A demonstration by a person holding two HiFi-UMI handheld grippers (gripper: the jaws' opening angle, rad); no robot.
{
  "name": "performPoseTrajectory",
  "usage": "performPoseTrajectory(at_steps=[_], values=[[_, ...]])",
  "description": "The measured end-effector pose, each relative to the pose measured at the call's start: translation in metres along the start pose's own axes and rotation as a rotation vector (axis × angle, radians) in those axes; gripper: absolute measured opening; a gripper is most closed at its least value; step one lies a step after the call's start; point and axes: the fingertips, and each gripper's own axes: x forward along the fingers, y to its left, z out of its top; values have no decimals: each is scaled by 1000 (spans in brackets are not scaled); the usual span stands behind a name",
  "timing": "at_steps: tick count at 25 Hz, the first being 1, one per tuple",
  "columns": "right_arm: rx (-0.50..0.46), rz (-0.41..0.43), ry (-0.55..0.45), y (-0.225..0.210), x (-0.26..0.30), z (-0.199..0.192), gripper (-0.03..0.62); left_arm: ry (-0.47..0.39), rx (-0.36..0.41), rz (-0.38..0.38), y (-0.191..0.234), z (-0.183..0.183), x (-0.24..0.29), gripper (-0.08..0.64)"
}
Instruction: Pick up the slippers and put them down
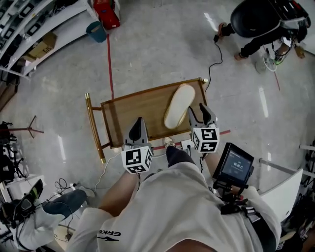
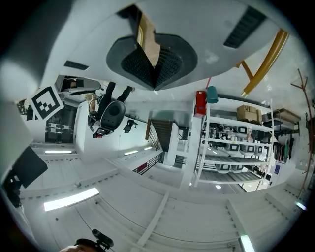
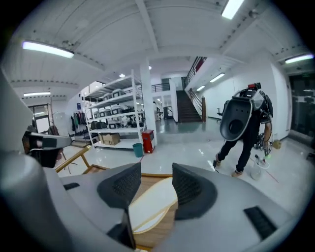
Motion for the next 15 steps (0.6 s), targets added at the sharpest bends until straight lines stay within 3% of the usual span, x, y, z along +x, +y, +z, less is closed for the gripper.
performPoseTrajectory(at_steps=[8, 15], values=[[-56, 44, -139, 94, -105, 34, 177, -109, -3, -37, 1, 19, -94, 2], [-98, 68, -234, 144, -172, 46, 10, -177, -1, -62, -7, 26, -156, 2]])
